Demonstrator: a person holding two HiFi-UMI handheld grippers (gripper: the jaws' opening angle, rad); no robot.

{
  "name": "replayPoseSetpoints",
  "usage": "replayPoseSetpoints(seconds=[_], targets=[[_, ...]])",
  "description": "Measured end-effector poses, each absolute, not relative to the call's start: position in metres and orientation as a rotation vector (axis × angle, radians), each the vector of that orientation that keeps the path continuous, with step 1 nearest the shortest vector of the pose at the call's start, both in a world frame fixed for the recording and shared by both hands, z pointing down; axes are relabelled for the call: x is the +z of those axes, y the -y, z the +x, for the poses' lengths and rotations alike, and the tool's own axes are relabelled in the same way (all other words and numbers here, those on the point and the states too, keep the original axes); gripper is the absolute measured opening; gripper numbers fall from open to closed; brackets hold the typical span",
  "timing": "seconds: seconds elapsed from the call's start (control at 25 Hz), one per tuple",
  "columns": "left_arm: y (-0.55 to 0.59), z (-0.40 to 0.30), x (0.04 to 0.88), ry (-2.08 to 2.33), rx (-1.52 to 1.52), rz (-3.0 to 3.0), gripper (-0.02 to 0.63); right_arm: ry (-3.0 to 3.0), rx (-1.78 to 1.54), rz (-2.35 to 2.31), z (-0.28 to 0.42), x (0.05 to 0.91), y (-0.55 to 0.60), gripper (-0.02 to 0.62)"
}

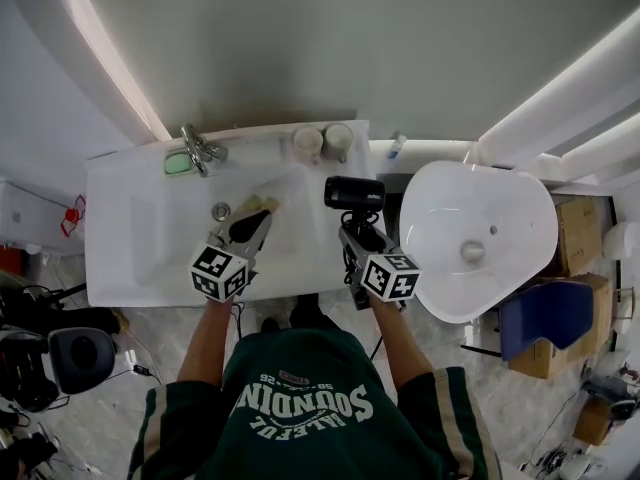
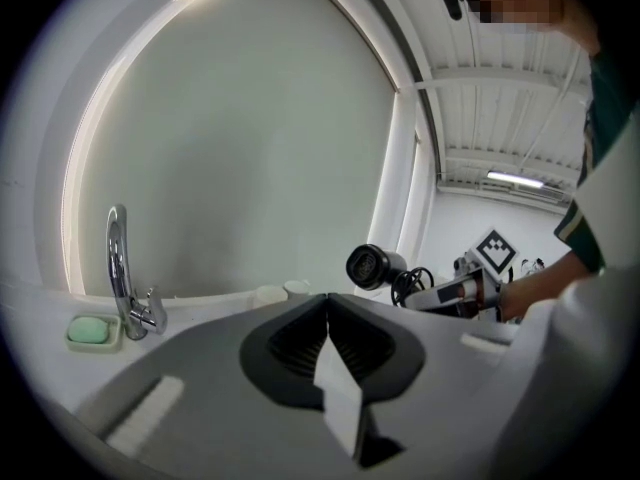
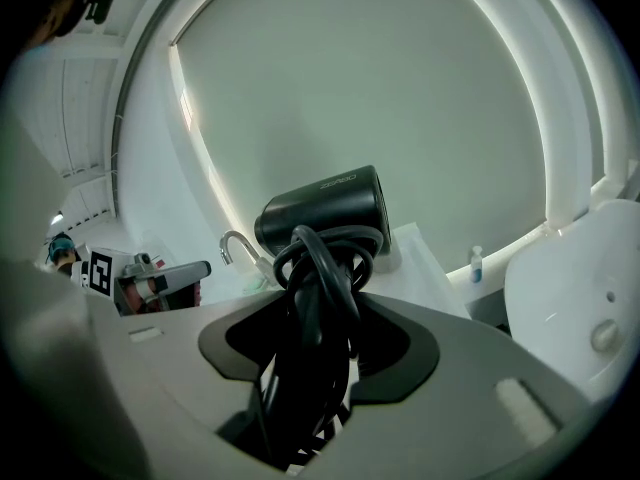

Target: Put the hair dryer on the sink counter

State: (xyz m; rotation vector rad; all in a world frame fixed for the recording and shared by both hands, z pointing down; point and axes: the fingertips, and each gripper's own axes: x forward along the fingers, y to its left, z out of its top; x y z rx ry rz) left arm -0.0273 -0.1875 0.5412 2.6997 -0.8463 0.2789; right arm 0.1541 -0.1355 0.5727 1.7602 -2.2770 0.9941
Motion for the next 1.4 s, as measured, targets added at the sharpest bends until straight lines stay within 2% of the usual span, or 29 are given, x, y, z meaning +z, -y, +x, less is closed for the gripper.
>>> replayPoseSetpoints(seconds=[0.52,1.4], targets=[[0.199,-0.012,0.564,0.883,0.317,2.625,0.052,2.146,1.121,1.638,0.173,0.645,0.131,0.193],[0.214,-0.031,0.583,1.035,0.331,2.513,0.052,1.985,1.226,1.562,0.184,0.717,0.201,0.193]])
